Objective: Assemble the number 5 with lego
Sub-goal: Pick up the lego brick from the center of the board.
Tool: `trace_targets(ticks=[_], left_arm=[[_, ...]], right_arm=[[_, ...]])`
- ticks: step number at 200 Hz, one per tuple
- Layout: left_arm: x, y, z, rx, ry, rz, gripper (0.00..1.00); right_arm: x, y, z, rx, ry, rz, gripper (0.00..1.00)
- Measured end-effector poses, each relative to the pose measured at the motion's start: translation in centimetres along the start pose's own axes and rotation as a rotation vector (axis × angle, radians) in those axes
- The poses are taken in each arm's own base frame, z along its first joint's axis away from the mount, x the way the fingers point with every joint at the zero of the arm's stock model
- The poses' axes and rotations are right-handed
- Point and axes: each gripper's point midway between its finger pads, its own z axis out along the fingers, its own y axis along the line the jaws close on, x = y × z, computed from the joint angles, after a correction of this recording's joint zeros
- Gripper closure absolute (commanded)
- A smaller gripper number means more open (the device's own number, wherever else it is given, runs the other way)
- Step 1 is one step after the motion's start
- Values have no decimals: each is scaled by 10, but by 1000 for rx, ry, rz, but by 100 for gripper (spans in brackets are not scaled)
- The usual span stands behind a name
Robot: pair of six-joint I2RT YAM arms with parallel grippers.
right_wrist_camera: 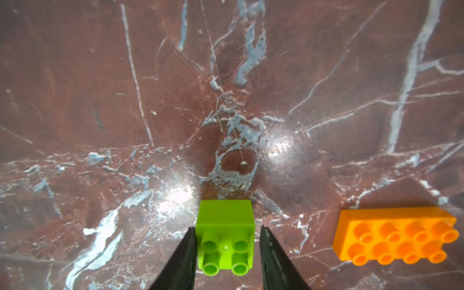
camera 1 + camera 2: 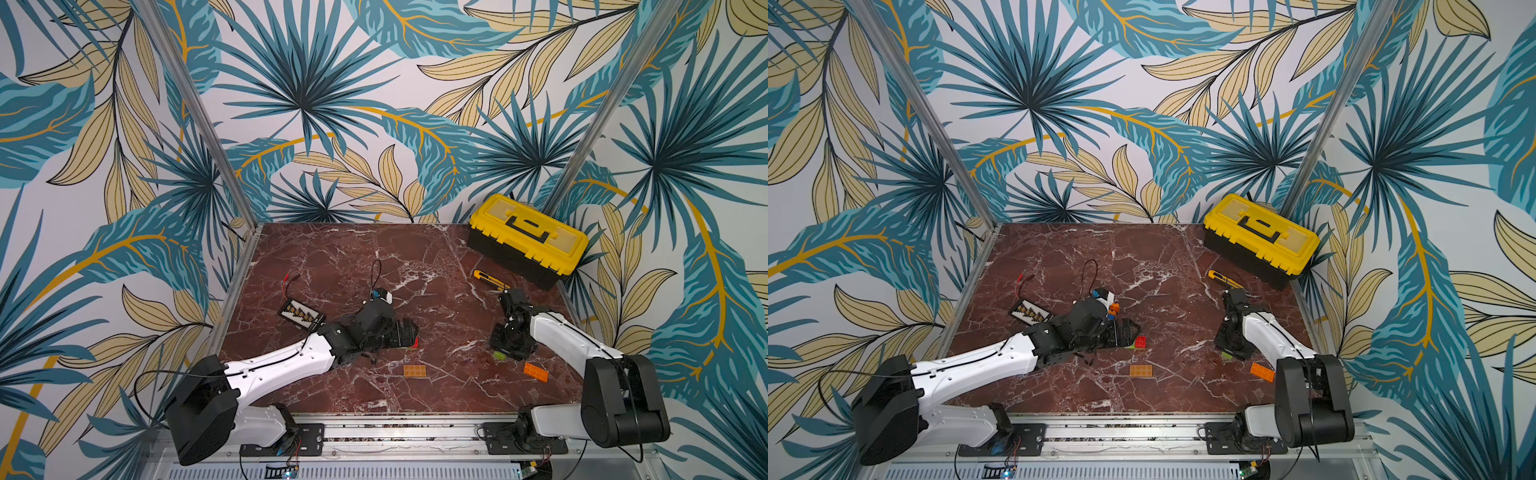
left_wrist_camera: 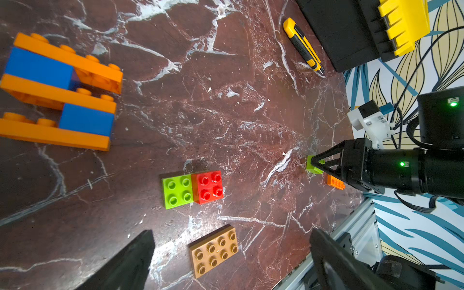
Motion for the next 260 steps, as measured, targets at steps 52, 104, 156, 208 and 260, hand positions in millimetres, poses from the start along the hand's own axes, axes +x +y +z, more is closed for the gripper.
trace_targets(ticks=[52,104,156,208,260], left_arm=[[0,0,0,-1,0,0,0],[0,2,0,-8,-3,0,0],[-1,2,0,-10,-6,0,0],[-2,1,-1,-7,-10,-1,0],[-11,13,-19,-53,-82,-23,0]], right_arm=[[5,0,6,16,33,-16,61],[5,1,5,12,30,-25,57],[5,1,4,10,24,-30,64],[5,2,2,6,23,-32,73],[8,44,-45,-121,-68,-119,74]])
